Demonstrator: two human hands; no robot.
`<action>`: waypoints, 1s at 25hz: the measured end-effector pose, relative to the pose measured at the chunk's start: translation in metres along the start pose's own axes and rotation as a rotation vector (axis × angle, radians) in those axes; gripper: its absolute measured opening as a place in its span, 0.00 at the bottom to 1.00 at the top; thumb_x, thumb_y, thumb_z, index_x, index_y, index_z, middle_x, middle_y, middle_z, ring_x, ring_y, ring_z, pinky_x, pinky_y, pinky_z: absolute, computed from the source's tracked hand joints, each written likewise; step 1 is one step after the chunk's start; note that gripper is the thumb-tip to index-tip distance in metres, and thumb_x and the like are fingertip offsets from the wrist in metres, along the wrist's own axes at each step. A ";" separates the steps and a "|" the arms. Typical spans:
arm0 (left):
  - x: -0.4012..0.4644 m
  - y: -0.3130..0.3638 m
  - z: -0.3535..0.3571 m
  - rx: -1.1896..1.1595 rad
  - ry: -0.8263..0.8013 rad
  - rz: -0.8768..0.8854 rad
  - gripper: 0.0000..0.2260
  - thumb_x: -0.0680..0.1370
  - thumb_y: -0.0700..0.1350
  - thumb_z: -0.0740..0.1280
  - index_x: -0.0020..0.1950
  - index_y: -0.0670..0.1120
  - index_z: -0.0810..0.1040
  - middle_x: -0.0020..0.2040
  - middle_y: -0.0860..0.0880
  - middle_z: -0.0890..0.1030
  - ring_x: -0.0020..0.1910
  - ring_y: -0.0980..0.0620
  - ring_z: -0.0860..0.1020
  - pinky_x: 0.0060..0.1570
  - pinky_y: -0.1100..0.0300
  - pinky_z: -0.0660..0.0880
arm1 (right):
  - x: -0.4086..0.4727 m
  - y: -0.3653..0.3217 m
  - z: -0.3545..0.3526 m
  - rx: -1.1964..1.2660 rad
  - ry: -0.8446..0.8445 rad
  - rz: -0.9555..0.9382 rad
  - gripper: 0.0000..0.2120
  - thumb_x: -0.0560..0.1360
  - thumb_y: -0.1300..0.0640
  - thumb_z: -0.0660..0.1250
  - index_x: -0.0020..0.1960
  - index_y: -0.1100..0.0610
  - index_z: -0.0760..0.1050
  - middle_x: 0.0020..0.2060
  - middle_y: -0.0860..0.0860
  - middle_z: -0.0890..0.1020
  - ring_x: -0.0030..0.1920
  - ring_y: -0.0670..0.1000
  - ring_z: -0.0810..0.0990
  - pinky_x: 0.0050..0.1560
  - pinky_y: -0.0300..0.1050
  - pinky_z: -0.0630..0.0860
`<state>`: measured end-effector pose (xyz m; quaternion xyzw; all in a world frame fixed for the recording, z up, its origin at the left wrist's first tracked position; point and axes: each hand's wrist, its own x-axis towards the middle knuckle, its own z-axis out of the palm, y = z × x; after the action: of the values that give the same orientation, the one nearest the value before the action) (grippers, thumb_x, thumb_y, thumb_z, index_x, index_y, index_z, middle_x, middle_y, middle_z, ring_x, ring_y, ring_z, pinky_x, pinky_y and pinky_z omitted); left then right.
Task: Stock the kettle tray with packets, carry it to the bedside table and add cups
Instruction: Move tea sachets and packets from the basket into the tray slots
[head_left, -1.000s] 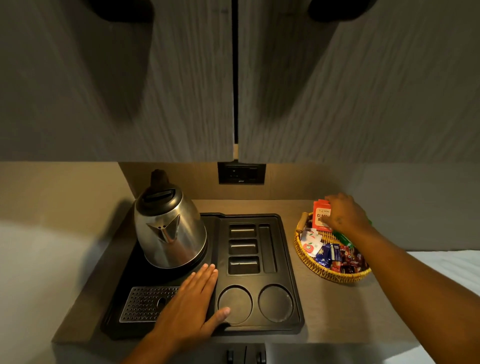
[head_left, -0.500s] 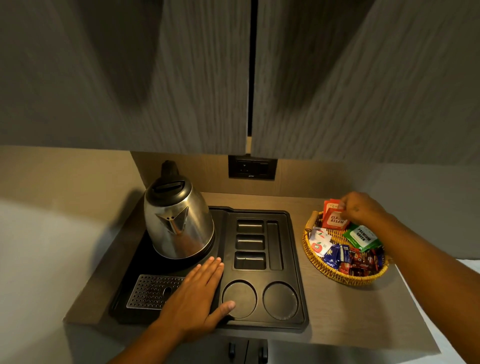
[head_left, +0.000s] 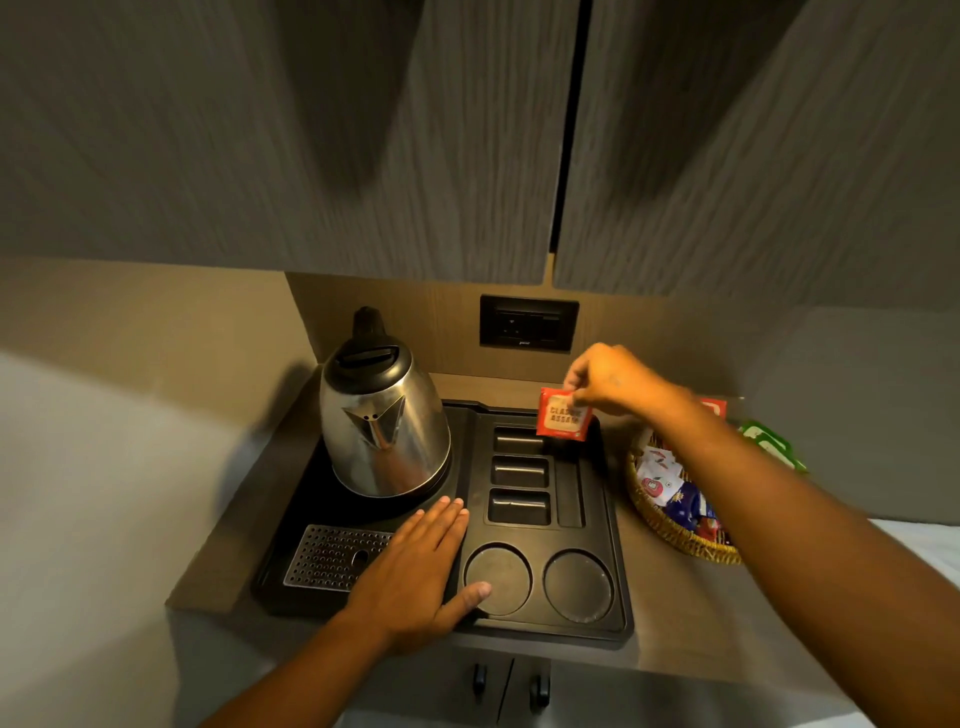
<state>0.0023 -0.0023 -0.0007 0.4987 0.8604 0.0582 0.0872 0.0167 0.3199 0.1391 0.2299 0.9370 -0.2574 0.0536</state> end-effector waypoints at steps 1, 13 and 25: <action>0.001 0.000 0.000 -0.004 0.004 -0.003 0.40 0.75 0.74 0.41 0.79 0.52 0.40 0.79 0.54 0.39 0.75 0.59 0.34 0.75 0.55 0.38 | 0.009 -0.011 0.016 -0.007 -0.007 -0.010 0.02 0.70 0.59 0.74 0.40 0.55 0.82 0.37 0.45 0.82 0.42 0.43 0.79 0.38 0.37 0.74; 0.000 0.003 -0.001 -0.056 0.030 0.029 0.40 0.75 0.74 0.41 0.79 0.51 0.40 0.79 0.54 0.40 0.76 0.59 0.35 0.75 0.55 0.39 | 0.017 0.025 0.037 -0.084 0.215 0.220 0.13 0.72 0.55 0.72 0.57 0.53 0.79 0.52 0.53 0.82 0.51 0.56 0.80 0.48 0.51 0.78; 0.006 -0.004 0.007 -0.052 0.013 0.002 0.42 0.72 0.77 0.40 0.76 0.53 0.35 0.78 0.56 0.37 0.75 0.59 0.33 0.74 0.55 0.37 | -0.082 0.194 0.009 -0.437 0.321 0.680 0.36 0.59 0.35 0.77 0.57 0.57 0.74 0.51 0.56 0.81 0.51 0.57 0.78 0.47 0.49 0.73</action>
<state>-0.0024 0.0009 -0.0086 0.4969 0.8586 0.0840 0.0943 0.1787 0.4303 0.0602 0.5460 0.8368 0.0183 0.0362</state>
